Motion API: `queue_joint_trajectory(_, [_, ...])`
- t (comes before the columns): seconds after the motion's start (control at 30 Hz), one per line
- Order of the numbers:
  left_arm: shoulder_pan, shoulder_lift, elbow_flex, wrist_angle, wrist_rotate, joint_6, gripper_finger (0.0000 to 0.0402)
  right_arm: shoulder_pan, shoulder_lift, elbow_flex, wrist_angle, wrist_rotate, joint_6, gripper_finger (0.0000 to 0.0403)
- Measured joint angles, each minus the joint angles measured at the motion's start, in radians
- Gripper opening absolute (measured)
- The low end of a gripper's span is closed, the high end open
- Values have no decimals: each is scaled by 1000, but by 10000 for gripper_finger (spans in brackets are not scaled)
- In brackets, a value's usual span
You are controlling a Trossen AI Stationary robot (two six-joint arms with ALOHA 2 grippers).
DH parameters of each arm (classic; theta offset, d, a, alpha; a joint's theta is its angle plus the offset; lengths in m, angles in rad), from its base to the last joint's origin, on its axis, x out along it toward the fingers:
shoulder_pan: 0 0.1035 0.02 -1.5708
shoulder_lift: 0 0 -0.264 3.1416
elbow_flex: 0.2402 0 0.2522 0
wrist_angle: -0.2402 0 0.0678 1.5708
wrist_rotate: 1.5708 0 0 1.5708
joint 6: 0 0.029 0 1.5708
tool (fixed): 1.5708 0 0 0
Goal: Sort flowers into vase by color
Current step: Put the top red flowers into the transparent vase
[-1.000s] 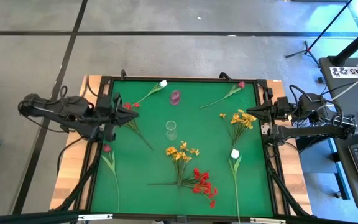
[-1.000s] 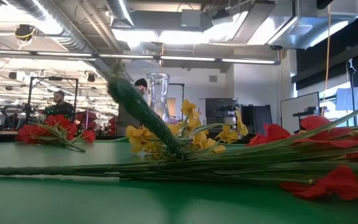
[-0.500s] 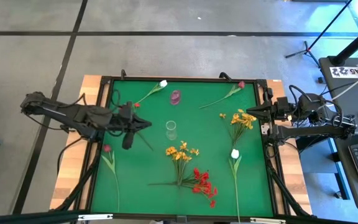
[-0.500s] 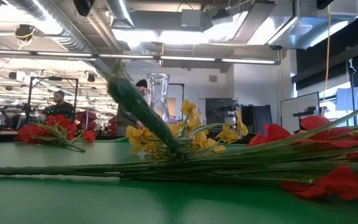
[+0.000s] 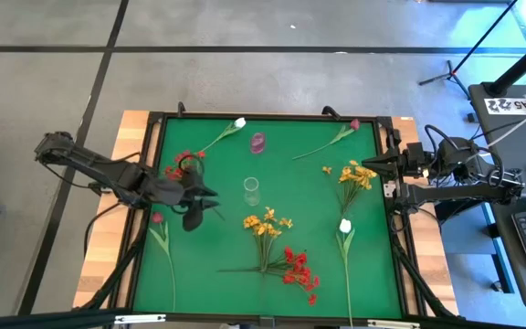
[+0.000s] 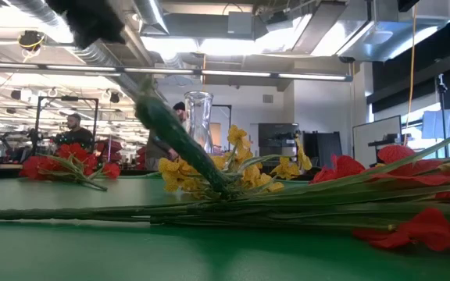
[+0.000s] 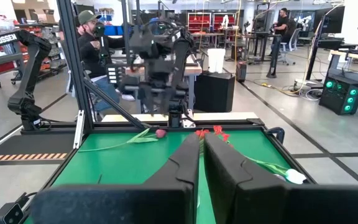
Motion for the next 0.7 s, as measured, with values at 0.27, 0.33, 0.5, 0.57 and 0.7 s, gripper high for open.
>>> queue_joint_trajectory(0.27, [90,-6,0,-412,-46,-617,165,0,0,0,0,0,0,26])
queue_joint_trajectory(0.33, [110,-6,0,-448,-50,-657,165,0,0,0,-1,0,0,26])
queue_joint_trajectory(0.5, [144,-6,0,-448,-50,-668,165,0,0,0,-1,0,0,26])
queue_joint_trajectory(0.57, [156,-1,0,-445,-50,-669,165,0,0,0,-1,0,0,26])
queue_joint_trajectory(0.7, [170,25,0,-451,-40,-669,165,0,0,0,-2,0,0,26])
